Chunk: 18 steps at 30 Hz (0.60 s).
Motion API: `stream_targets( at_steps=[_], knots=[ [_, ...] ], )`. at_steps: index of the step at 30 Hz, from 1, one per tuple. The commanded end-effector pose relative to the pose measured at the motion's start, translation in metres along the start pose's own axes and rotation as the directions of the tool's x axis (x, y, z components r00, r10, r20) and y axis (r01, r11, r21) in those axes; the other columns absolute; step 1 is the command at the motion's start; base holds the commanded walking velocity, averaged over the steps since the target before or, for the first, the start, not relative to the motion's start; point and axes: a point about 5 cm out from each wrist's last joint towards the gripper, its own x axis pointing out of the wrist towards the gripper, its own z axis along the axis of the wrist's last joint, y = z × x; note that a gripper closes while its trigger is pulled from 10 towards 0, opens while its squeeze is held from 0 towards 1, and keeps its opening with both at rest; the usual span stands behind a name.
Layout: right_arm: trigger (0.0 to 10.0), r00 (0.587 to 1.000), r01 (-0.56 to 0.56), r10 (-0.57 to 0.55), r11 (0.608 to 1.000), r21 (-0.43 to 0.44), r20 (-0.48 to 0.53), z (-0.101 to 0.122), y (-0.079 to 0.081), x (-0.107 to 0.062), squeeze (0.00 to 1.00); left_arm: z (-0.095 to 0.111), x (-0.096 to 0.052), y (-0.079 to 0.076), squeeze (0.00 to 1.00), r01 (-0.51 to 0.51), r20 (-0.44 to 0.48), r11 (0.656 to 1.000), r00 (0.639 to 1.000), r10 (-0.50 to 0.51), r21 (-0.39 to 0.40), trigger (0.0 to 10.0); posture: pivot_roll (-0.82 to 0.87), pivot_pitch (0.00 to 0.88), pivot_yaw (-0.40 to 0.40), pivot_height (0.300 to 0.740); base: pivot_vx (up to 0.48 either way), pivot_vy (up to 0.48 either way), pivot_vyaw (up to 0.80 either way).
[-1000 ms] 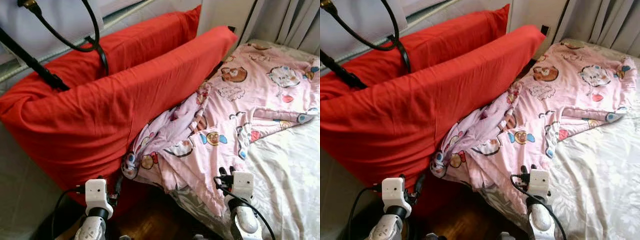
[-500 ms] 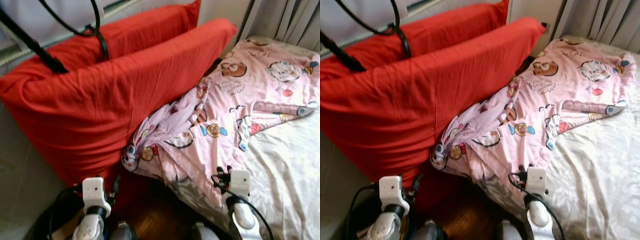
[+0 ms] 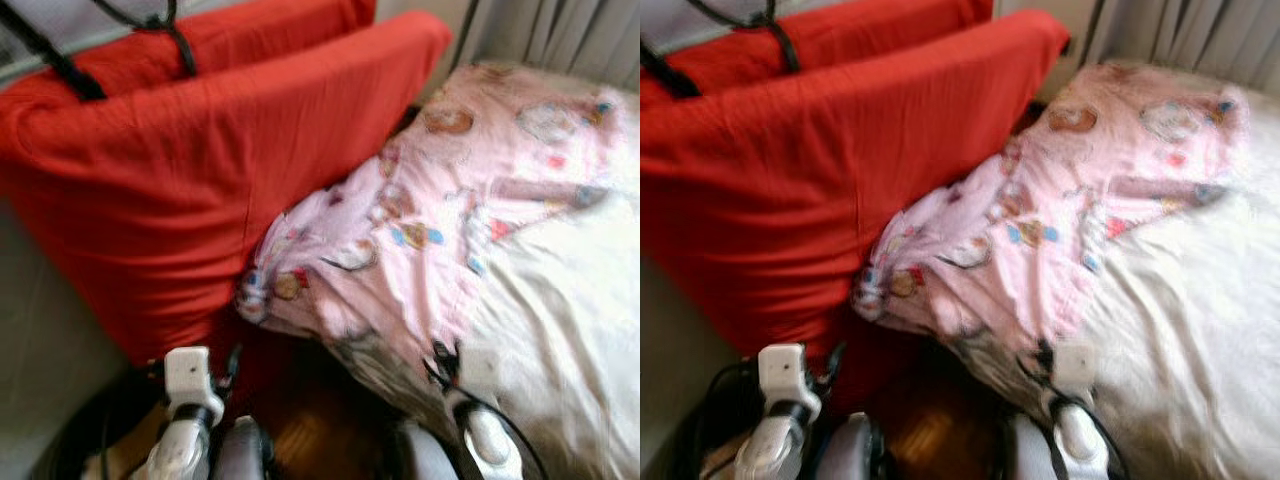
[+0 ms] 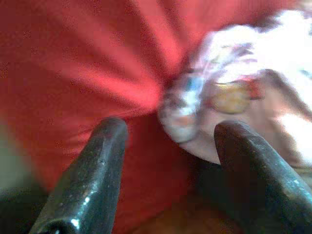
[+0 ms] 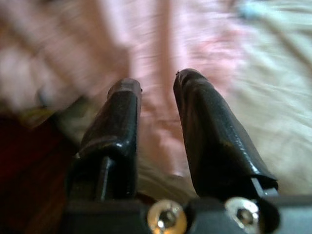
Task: Clean up the room
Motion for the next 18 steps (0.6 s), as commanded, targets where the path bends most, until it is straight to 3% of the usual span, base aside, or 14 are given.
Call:
stream_targets(
  at_steps=[1,15,18],
  knots=[
    [10.0,1.0,-0.019,0.019,1.0,0.009,-0.008,-0.0021,0.0046,-0.001,0.0,-0.0205,-0.0125,0.0019,0.0,-0.01,-0.098,1.0,0.995,0.009,-0.011,10.0,-0.04,0.168,0.012,0.639,0.0,0.0,0.0],
    [10.0,0.999,-0.037,0.037,0.999,0.015,-0.021,-0.0038,0.006,0.0002,0.0,-0.0205,-0.0114,0.0,0.0,0.002,-0.098,1.0,0.995,-0.004,-0.018,10.0,-0.04,0.162,0.013,0.639,0.0,0.0,0.0],
    [10.0,0.999,-0.031,0.031,0.999,0.015,-0.017,-0.0026,0.0042,0.0009,0.0,-0.0204,-0.0113,0.0,0.0,0.002,-0.098,1.0,0.995,-0.004,-0.018,10.0,-0.04,0.162,0.012,0.639,0.254,0.0,0.0]
  ],
)
